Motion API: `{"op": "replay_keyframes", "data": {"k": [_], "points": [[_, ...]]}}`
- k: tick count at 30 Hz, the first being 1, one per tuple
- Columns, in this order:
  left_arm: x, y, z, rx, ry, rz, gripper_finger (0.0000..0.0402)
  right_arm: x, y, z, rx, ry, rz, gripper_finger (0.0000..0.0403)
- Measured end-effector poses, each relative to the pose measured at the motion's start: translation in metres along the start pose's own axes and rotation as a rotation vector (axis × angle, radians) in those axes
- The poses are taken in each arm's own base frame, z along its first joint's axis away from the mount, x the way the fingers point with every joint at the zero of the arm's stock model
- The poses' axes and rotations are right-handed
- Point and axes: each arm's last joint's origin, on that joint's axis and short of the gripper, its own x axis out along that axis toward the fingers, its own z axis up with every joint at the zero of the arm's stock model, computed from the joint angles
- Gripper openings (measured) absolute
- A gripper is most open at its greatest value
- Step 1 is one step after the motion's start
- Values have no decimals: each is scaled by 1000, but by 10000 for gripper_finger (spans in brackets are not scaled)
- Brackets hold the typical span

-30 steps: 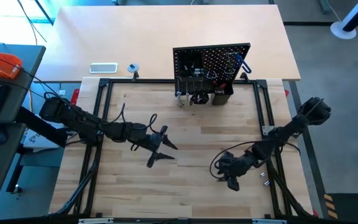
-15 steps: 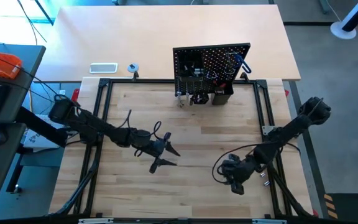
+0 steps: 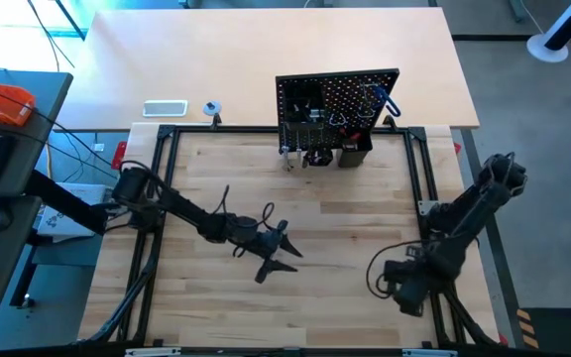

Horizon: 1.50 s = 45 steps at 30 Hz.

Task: Hang tools onto peg board
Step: Put the silver socket into the top black bin on the peg board

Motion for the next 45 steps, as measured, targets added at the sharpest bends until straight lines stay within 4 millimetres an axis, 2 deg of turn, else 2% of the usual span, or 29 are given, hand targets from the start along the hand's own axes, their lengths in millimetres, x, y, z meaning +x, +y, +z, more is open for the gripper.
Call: {"op": "replay_keyframes", "data": {"k": [6, 12, 24, 31, 38, 41, 45], "points": [[8, 0, 5, 27, -15, -17, 197, 27, 3, -24, -14, 58, -123, 154], [9, 1, 6, 35, -19, -15, 197, 49, 7, -34, -56, 123, -222, 154], [9, 2, 7, 46, -20, -11, 197, 58, -1, -37, -81, 95, -405, 154], [9, 2, 6, 47, -18, -11, 197, 73, -6, -37, -79, 154, -314, 154], [9, 2, 6, 47, -16, -11, 197, 81, -17, -38, -78, 158, -338, 152], [9, 2, 6, 46, -13, -11, 197, 84, -16, -38, -108, 153, -306, 136], [9, 2, 6, 46, -11, -11, 197, 84, -14, -38, -94, 143, -282, 91]]}}
